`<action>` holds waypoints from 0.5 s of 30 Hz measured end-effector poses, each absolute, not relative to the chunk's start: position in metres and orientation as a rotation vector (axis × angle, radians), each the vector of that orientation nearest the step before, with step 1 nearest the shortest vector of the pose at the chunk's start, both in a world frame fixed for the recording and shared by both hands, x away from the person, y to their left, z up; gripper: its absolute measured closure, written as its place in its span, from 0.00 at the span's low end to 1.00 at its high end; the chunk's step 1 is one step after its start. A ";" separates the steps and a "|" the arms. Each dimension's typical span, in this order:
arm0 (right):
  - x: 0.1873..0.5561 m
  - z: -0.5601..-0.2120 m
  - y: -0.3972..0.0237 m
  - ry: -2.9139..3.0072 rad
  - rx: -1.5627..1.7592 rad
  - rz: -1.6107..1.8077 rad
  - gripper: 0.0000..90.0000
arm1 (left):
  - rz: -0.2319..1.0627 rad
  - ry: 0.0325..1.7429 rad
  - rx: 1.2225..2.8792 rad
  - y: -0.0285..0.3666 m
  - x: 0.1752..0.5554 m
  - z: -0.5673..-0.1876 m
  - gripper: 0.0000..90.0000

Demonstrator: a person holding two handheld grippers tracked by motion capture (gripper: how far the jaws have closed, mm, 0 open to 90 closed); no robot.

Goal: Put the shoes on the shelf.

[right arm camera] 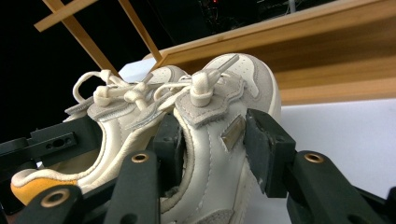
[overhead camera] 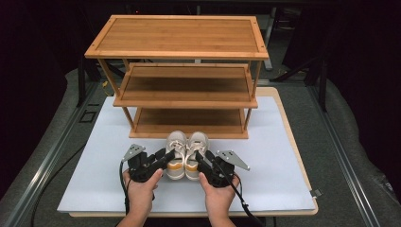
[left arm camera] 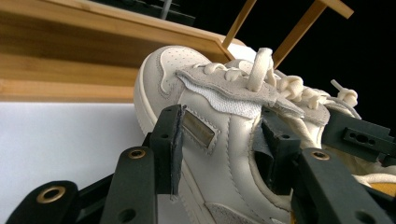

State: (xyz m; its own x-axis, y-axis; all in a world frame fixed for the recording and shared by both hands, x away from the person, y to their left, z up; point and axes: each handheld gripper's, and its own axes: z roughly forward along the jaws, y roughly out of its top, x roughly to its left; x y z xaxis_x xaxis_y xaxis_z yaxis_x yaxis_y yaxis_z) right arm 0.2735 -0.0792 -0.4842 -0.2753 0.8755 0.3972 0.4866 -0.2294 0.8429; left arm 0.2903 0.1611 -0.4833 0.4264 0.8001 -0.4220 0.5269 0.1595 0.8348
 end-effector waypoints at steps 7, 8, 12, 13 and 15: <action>0.276 -0.474 -0.080 1.660 1.623 1.514 0.65 | 0.292 1.227 1.506 0.160 0.293 -0.472 0.63; 0.276 -0.470 -0.081 1.670 1.615 1.529 0.65 | 0.298 1.221 1.504 0.160 0.294 -0.468 0.63; 0.277 -0.465 -0.081 1.674 1.607 1.533 0.65 | 0.304 1.216 1.502 0.160 0.294 -0.462 0.63; 0.277 -0.462 -0.081 1.654 1.609 1.530 0.65 | 0.306 1.216 1.499 0.160 0.295 -0.460 0.63; 0.278 -0.458 -0.081 1.646 1.607 1.536 0.65 | 0.307 1.215 1.502 0.160 0.295 -0.455 0.63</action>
